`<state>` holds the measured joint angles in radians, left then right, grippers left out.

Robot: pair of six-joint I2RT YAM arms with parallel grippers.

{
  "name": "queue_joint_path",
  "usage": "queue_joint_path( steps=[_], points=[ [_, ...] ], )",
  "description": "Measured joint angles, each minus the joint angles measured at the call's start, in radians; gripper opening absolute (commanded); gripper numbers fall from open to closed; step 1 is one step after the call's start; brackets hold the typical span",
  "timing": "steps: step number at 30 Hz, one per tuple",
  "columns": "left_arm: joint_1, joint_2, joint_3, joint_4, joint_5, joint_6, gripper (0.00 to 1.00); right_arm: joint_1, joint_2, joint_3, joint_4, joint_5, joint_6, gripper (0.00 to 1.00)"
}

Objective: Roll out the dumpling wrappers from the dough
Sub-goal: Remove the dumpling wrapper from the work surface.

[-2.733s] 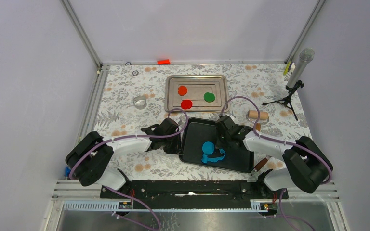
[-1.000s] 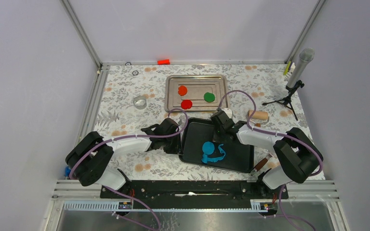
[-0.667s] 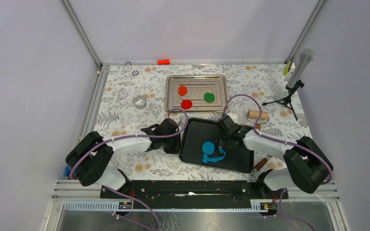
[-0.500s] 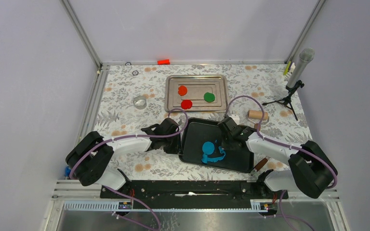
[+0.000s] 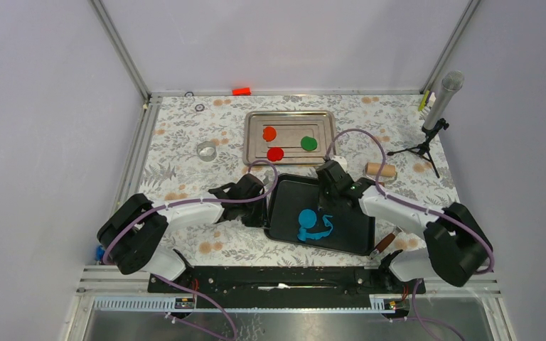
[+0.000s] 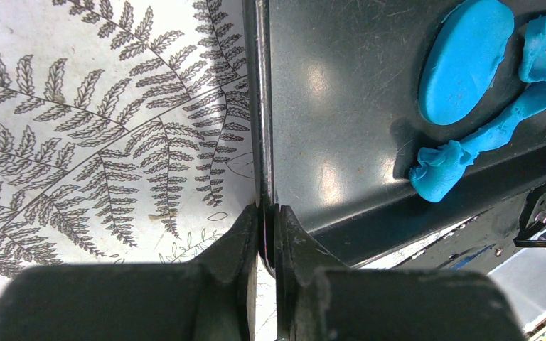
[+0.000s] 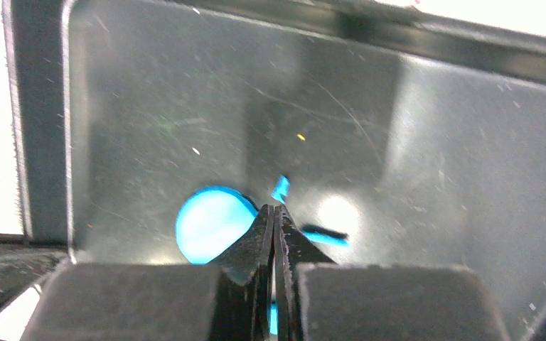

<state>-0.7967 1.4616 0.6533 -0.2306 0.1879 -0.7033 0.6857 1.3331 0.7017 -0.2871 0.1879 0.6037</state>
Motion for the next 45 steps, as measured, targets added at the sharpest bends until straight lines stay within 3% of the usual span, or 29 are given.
queue_joint_path(
  steps=[9, 15, 45],
  points=[
    [0.0, 0.0, 0.001, -0.002, 0.0, 0.0, 0.0, -0.001, 0.187, 0.069, 0.08, -0.077, -0.008, 0.0],
    [0.0, 0.0, 0.001, -0.002, 0.0, 0.0, 0.0, -0.001, 0.203, 0.059, 0.091, -0.083, -0.008, 0.0],
    [0.0, 0.001, 0.001, -0.002, 0.0, 0.0, 0.0, -0.001, -0.054, -0.085, -0.025, -0.021, -0.007, 0.0]
  ],
)
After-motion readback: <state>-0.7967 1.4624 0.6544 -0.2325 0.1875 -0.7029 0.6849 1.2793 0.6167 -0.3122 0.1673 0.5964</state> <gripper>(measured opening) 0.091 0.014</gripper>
